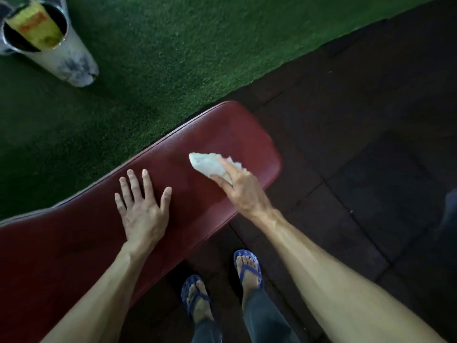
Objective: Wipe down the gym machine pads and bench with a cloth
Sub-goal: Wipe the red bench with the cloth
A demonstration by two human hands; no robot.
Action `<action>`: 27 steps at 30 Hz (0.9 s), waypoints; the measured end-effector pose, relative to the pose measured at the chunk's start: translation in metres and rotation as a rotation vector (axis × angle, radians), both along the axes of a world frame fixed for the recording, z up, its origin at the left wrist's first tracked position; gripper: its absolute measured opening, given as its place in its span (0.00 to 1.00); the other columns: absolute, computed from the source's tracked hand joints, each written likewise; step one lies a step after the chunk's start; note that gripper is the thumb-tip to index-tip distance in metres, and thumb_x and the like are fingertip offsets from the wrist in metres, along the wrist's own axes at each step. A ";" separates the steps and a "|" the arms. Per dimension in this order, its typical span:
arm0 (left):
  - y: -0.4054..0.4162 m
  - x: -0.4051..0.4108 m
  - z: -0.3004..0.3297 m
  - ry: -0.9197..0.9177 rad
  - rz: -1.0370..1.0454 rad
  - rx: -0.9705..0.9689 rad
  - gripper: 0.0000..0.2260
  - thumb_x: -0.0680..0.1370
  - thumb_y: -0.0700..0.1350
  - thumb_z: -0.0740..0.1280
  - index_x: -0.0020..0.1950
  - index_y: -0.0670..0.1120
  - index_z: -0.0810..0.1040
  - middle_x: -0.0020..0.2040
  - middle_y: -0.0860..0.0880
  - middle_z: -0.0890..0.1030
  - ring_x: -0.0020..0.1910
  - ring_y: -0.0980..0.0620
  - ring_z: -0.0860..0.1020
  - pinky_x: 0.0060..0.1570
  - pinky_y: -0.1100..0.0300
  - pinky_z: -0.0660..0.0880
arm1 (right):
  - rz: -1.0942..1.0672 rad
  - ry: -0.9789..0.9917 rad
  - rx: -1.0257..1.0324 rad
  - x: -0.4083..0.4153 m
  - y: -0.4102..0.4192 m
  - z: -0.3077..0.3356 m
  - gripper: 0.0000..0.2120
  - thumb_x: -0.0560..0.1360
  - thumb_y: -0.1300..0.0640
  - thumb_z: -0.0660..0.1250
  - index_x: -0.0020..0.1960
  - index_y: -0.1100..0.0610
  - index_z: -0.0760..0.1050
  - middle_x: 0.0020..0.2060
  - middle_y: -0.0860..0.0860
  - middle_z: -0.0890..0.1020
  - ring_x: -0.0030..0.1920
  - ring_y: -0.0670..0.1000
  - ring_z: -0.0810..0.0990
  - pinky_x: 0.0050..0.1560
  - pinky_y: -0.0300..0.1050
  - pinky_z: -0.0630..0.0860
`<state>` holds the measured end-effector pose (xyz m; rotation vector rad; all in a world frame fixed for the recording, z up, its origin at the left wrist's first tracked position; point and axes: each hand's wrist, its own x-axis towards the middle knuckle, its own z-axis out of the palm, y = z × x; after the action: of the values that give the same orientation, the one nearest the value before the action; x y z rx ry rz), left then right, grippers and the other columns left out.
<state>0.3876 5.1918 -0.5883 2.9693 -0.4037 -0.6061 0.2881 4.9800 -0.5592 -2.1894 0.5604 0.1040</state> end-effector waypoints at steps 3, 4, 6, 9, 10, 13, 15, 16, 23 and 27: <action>0.000 -0.005 0.056 0.260 -0.038 -0.007 0.30 0.82 0.62 0.50 0.79 0.48 0.59 0.80 0.41 0.57 0.79 0.41 0.56 0.76 0.42 0.57 | -0.118 0.083 0.169 -0.057 0.020 0.055 0.23 0.81 0.40 0.60 0.75 0.42 0.65 0.69 0.46 0.77 0.70 0.51 0.75 0.67 0.44 0.74; 0.000 -0.014 0.077 0.342 -0.063 -0.002 0.29 0.81 0.63 0.51 0.77 0.48 0.64 0.77 0.41 0.64 0.77 0.41 0.62 0.74 0.44 0.62 | -0.177 0.121 0.204 -0.081 0.029 0.075 0.22 0.81 0.40 0.60 0.74 0.42 0.66 0.67 0.44 0.79 0.67 0.47 0.77 0.63 0.35 0.73; -0.002 -0.043 0.123 0.463 -0.126 -0.037 0.32 0.78 0.68 0.48 0.69 0.48 0.73 0.68 0.42 0.76 0.69 0.41 0.73 0.68 0.46 0.70 | -0.306 0.201 0.221 -0.126 0.046 0.118 0.19 0.81 0.41 0.62 0.70 0.43 0.71 0.57 0.42 0.83 0.57 0.44 0.81 0.52 0.27 0.71; -0.011 -0.095 0.181 0.594 -0.213 -0.075 0.24 0.83 0.59 0.53 0.57 0.40 0.78 0.57 0.39 0.82 0.59 0.38 0.78 0.60 0.48 0.74 | -0.496 0.320 0.263 -0.188 0.069 0.168 0.15 0.80 0.43 0.62 0.66 0.42 0.72 0.50 0.46 0.84 0.51 0.48 0.82 0.50 0.40 0.75; -0.016 -0.109 0.193 0.623 -0.231 -0.078 0.22 0.83 0.55 0.54 0.54 0.39 0.77 0.55 0.38 0.82 0.58 0.38 0.79 0.59 0.49 0.74 | -0.526 0.339 0.268 -0.201 0.074 0.177 0.15 0.80 0.43 0.62 0.66 0.43 0.72 0.51 0.47 0.84 0.52 0.50 0.82 0.51 0.43 0.75; -0.043 -0.153 0.234 0.689 -0.314 -0.069 0.20 0.83 0.54 0.56 0.49 0.39 0.77 0.53 0.37 0.82 0.56 0.38 0.79 0.55 0.52 0.74 | -0.630 0.386 0.239 -0.241 0.075 0.213 0.16 0.81 0.44 0.62 0.65 0.48 0.72 0.50 0.51 0.84 0.51 0.55 0.82 0.46 0.44 0.71; -0.065 -0.176 0.254 0.703 -0.370 -0.053 0.19 0.83 0.54 0.57 0.50 0.39 0.77 0.54 0.37 0.82 0.57 0.38 0.79 0.55 0.53 0.74 | -0.685 0.374 0.236 -0.256 0.070 0.233 0.15 0.81 0.44 0.62 0.65 0.49 0.73 0.49 0.51 0.83 0.49 0.55 0.82 0.45 0.44 0.70; -0.079 -0.184 0.260 0.718 -0.390 -0.046 0.20 0.83 0.55 0.57 0.51 0.39 0.77 0.55 0.37 0.82 0.58 0.37 0.79 0.55 0.52 0.74 | -0.718 0.361 0.235 -0.262 0.065 0.240 0.16 0.81 0.44 0.62 0.65 0.49 0.73 0.50 0.51 0.84 0.49 0.54 0.82 0.46 0.43 0.71; -0.224 -0.210 0.288 0.712 -0.529 -0.020 0.21 0.83 0.55 0.55 0.57 0.40 0.78 0.57 0.39 0.82 0.59 0.39 0.79 0.59 0.51 0.74 | -0.922 0.309 0.274 -0.284 -0.027 0.251 0.22 0.82 0.41 0.59 0.72 0.50 0.69 0.60 0.54 0.82 0.57 0.55 0.81 0.53 0.45 0.75; -0.324 -0.215 0.300 0.681 -0.577 0.011 0.21 0.83 0.54 0.55 0.58 0.39 0.78 0.57 0.39 0.82 0.60 0.40 0.78 0.58 0.53 0.73 | -0.955 0.315 0.330 -0.296 -0.112 0.261 0.22 0.81 0.37 0.56 0.65 0.50 0.72 0.50 0.50 0.83 0.48 0.51 0.81 0.49 0.48 0.77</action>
<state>0.1731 4.8680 -0.2888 2.3979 -1.1625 -1.5831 -0.0078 4.8678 -0.2981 -1.4103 1.5780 0.0219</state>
